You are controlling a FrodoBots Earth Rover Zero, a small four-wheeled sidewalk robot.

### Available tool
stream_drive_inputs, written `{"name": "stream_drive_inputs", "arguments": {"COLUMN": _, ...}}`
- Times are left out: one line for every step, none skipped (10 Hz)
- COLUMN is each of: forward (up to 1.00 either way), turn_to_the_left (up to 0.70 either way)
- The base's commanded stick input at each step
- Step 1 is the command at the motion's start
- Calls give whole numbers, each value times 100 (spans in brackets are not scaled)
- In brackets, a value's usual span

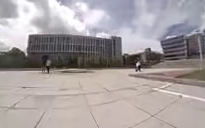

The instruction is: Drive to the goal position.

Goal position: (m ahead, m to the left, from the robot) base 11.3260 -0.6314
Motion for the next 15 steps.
{"name": "stream_drive_inputs", "arguments": {"forward": 70, "turn_to_the_left": 0}}
{"name": "stream_drive_inputs", "arguments": {"forward": 70, "turn_to_the_left": -24}}
{"name": "stream_drive_inputs", "arguments": {"forward": 70, "turn_to_the_left": -35}}
{"name": "stream_drive_inputs", "arguments": {"forward": 70, "turn_to_the_left": -7}}
{"name": "stream_drive_inputs", "arguments": {"forward": 70, "turn_to_the_left": 0}}
{"name": "stream_drive_inputs", "arguments": {"forward": 70, "turn_to_the_left": 0}}
{"name": "stream_drive_inputs", "arguments": {"forward": 70, "turn_to_the_left": 0}}
{"name": "stream_drive_inputs", "arguments": {"forward": 70, "turn_to_the_left": 0}}
{"name": "stream_drive_inputs", "arguments": {"forward": 70, "turn_to_the_left": 0}}
{"name": "stream_drive_inputs", "arguments": {"forward": 70, "turn_to_the_left": 2}}
{"name": "stream_drive_inputs", "arguments": {"forward": 70, "turn_to_the_left": 1}}
{"name": "stream_drive_inputs", "arguments": {"forward": 70, "turn_to_the_left": 0}}
{"name": "stream_drive_inputs", "arguments": {"forward": 70, "turn_to_the_left": 0}}
{"name": "stream_drive_inputs", "arguments": {"forward": 70, "turn_to_the_left": 0}}
{"name": "stream_drive_inputs", "arguments": {"forward": 70, "turn_to_the_left": 0}}
